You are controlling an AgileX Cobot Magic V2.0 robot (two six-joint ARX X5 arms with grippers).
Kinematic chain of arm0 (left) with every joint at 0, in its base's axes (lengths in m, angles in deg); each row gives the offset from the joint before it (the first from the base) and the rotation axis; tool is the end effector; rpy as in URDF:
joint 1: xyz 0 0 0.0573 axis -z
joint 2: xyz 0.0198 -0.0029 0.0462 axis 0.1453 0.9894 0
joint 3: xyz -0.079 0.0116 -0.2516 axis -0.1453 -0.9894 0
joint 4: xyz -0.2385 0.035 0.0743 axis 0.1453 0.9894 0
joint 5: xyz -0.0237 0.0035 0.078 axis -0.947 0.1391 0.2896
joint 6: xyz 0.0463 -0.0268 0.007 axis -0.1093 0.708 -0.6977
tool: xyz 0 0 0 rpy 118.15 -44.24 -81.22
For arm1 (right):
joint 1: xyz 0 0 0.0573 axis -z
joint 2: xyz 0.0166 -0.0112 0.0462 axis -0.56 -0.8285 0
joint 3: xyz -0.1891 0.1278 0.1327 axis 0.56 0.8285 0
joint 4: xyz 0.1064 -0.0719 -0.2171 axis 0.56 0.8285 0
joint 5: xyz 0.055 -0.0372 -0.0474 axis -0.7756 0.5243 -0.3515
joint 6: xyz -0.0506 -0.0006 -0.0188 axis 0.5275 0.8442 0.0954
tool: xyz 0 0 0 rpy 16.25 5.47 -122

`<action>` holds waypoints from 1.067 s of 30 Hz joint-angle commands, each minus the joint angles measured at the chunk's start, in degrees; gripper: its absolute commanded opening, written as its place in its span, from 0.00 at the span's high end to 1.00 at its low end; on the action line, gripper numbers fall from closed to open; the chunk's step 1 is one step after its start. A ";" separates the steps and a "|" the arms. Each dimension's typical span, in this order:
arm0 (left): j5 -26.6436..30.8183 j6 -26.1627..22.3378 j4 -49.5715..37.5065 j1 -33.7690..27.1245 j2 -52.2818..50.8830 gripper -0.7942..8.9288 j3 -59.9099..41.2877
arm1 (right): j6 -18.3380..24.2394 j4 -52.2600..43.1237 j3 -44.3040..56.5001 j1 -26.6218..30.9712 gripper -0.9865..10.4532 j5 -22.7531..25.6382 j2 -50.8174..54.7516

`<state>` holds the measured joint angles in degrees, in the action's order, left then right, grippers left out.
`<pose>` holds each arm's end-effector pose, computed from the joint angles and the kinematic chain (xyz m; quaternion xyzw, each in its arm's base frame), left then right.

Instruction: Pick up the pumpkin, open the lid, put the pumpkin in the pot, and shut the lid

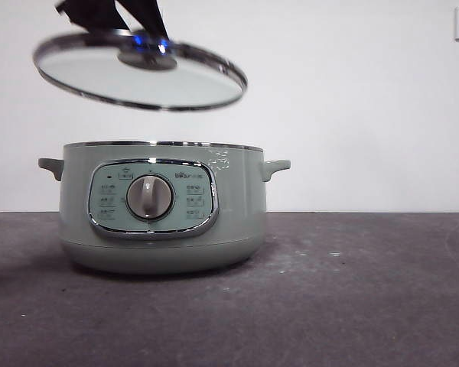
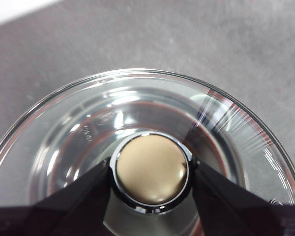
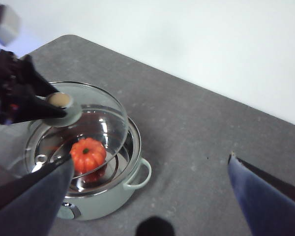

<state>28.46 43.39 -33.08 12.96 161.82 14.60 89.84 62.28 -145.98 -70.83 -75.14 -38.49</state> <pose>0.3071 -0.1277 0.3727 0.0868 0.3267 -0.3153 0.8867 0.1471 0.1043 0.4976 -0.1168 0.1843 0.2416 0.9455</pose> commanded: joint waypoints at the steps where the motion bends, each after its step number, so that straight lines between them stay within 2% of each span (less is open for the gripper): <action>1: -0.42 -0.70 -3.17 0.13 1.29 0.93 0.92 | -0.57 0.35 0.07 -0.15 0.36 -0.02 0.07; 8: -0.39 -1.03 -5.55 0.13 4.50 0.93 0.92 | -0.55 0.72 0.07 -0.15 0.36 -0.04 0.07; 32: -0.39 -1.97 -5.44 0.90 8.70 0.93 0.87 | -0.52 0.66 0.07 -0.15 0.36 -0.02 0.07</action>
<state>28.68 41.82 -36.99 13.62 170.54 14.60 89.84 63.32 -145.98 -70.83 -75.14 -38.45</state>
